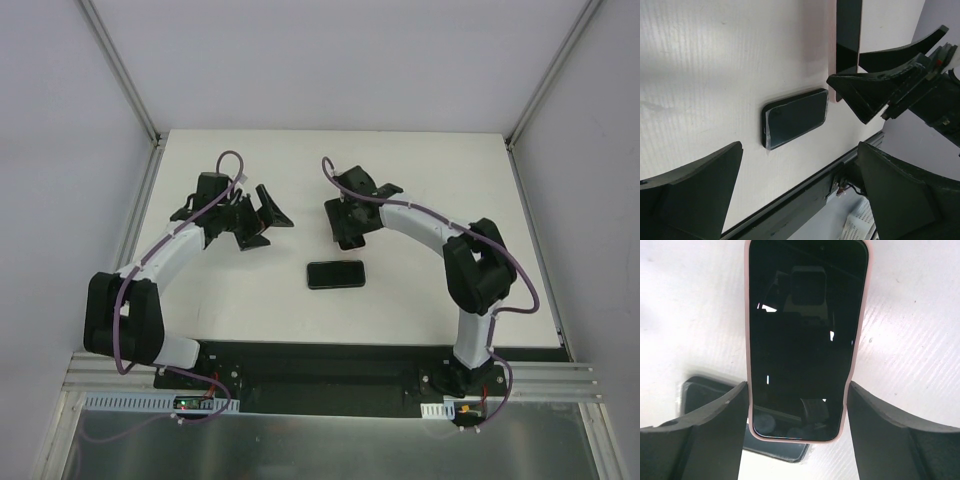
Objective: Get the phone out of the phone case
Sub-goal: Pick up the phone at the center of the board.
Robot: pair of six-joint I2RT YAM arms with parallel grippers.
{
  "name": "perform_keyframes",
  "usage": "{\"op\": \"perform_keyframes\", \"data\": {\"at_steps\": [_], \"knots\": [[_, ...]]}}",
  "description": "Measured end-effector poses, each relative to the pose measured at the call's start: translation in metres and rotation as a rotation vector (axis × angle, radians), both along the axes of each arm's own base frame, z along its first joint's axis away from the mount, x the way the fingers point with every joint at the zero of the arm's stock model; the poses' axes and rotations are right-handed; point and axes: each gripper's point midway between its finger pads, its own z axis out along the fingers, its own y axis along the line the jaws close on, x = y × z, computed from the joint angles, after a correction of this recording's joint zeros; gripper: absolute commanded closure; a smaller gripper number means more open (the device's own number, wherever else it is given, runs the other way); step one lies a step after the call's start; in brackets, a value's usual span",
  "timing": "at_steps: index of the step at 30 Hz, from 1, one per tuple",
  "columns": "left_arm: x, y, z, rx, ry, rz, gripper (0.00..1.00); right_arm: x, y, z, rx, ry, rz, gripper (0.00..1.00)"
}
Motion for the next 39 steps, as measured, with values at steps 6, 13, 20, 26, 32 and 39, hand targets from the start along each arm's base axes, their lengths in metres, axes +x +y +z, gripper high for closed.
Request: {"op": "perform_keyframes", "data": {"at_steps": [6, 13, 20, 26, 32, 39], "knots": [[0.001, -0.022, -0.005, 0.032, -0.014, -0.030, 0.01, -0.009, 0.015, 0.022, 0.045, -0.032, 0.023, 0.89], [0.008, -0.038, -0.004, 0.059, -0.045, -0.029, 0.01, -0.023, 0.026, 0.032, 0.080, -0.029, 0.033, 0.89], [0.041, -0.046, -0.019, -0.115, 0.020, 0.028, 0.01, -0.037, 0.025, 0.060, 0.132, -0.058, 0.030, 0.88], [0.043, -0.067, -0.028, -0.230, 0.063, -0.004, 0.01, -0.047, 0.024, 0.075, 0.157, -0.077, 0.032, 0.88], [0.051, -0.075, -0.007, -0.290, -0.025, -0.038, 0.04, -0.056, 0.026, 0.073, 0.154, -0.063, 0.044, 0.87], [0.042, -0.092, 0.002, -0.320, -0.043, -0.094, 0.26, -0.067, 0.035, 0.072, 0.153, -0.056, 0.076, 0.87]]}}
